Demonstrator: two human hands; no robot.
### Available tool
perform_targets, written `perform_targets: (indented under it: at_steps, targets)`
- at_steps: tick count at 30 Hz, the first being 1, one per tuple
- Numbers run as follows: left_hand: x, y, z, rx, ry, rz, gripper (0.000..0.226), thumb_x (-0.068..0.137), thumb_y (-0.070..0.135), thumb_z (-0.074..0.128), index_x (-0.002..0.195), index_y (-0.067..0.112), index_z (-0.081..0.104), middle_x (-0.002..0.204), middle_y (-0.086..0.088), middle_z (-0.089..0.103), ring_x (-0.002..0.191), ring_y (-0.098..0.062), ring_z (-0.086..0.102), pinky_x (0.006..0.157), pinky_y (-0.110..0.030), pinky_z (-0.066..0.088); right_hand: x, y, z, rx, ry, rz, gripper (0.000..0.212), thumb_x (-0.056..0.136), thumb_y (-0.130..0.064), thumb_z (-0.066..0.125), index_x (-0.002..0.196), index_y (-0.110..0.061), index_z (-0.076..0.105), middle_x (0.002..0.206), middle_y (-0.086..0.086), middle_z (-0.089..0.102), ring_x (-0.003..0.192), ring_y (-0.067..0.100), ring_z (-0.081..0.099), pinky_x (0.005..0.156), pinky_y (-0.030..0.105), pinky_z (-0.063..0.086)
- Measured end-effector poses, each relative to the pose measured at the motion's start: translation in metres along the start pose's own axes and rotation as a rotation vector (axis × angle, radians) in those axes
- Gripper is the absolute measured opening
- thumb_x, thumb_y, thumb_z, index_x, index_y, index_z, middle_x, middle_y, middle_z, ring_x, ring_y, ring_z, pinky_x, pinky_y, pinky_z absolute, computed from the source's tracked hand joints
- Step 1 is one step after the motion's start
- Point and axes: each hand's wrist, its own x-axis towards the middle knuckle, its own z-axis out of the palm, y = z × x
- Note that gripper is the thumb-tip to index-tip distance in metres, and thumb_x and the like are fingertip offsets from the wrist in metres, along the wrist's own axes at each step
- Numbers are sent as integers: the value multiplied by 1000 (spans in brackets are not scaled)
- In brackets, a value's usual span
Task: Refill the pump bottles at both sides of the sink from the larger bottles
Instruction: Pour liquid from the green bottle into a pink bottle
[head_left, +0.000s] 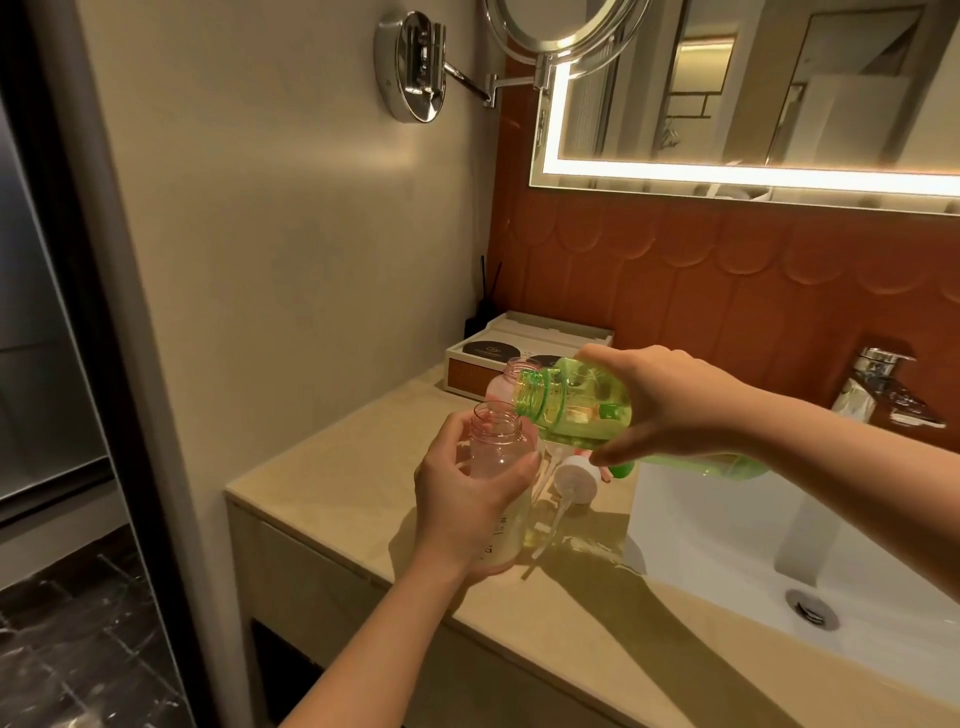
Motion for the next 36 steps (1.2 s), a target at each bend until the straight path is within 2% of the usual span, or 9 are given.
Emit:
perform_targets:
  at_steps: [11,19,24,34,36]
  targets:
    - [0,-1,0,4,-9,-10,37,68,29,80,99,27,58,93,17,65,84,6,61,65,-6,46,0,-3,-7,-20,-16,-6,95,68,-42,79,145,-28,26,129,0,55,104,18,57,81,28,54]
    - [-1,-1,-1,13,-13,-22,36,69,30,79,98,31,57,93,18,65,84,6,60,68,-14,46,3,-4,-8,-78,-1,-15,94,64,-45,80,142,-30,30,124,-1,58,104,21,57,83,35,54]
    - [0,-2,-1,20,-14,-7,36,69,29,79,97,30,57,92,17,65,84,6,60,67,-10,47,4,-4,-10,-114,-4,-16,93,64,-45,80,141,-29,31,123,-1,59,104,20,57,81,32,54]
    - [-1,-2,-1,27,-17,3,37,69,31,80,97,34,55,93,17,65,86,1,62,71,-18,48,5,-7,-15,-142,-26,-24,91,65,-42,80,142,-28,31,124,0,58,105,21,58,81,32,55]
    - [-1,-2,-1,22,-14,4,38,65,39,78,96,35,56,92,17,66,85,0,62,71,-20,49,5,-7,-16,-147,-27,-26,92,66,-41,80,142,-27,31,125,0,58,106,22,58,81,31,55]
